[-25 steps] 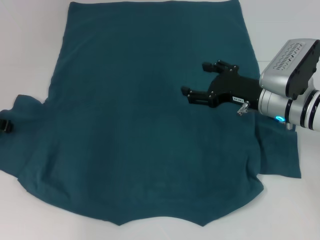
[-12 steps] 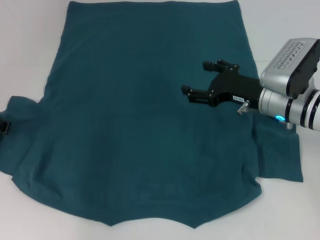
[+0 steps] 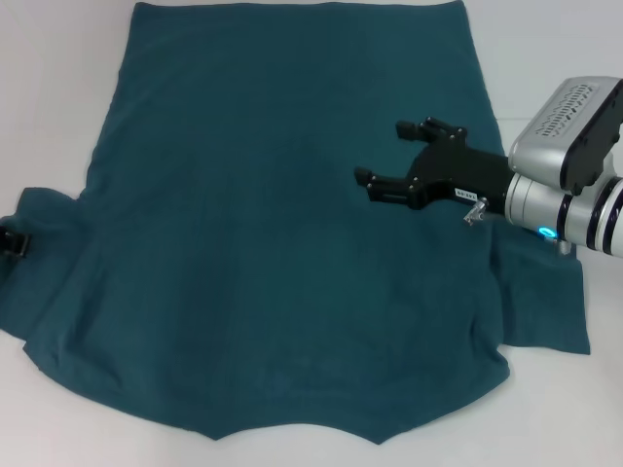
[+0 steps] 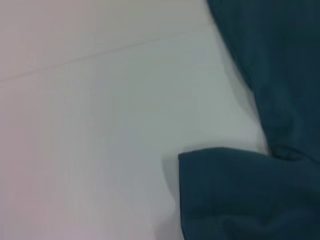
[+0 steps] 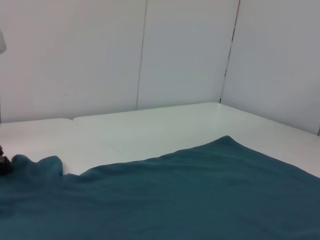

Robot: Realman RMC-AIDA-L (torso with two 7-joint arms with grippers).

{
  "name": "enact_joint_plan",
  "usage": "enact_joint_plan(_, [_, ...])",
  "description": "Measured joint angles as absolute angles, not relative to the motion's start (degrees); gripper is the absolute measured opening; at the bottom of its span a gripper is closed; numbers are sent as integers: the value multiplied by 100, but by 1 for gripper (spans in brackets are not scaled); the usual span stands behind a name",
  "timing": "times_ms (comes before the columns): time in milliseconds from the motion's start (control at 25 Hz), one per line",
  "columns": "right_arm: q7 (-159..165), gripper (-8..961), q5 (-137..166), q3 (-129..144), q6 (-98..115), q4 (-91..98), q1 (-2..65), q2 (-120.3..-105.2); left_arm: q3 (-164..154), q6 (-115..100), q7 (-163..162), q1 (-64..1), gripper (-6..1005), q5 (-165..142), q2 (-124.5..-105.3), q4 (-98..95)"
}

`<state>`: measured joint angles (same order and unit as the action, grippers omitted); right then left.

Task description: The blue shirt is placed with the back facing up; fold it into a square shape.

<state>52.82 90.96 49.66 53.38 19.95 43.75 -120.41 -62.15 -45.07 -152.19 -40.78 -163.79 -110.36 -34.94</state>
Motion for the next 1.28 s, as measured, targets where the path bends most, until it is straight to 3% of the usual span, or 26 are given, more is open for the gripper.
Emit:
enact_joint_plan(400, [5282,937,9087,4955,5388,1995,4357,-12041,-6206,-4619,-14991,-3884,53,-16374,-11286,-4140])
enact_joint_plan(720, [5282,935,9083,4932,5410,1989,4318,-12041,-6176,-4898,-15026,-3809,50,-16375,-11270,-4356])
enact_joint_plan(1280, [5312,933,8929,4947,5664,1986,4087,-12040,-6170,-5383,-15010,-3362,50,-16378,-11463,-5671])
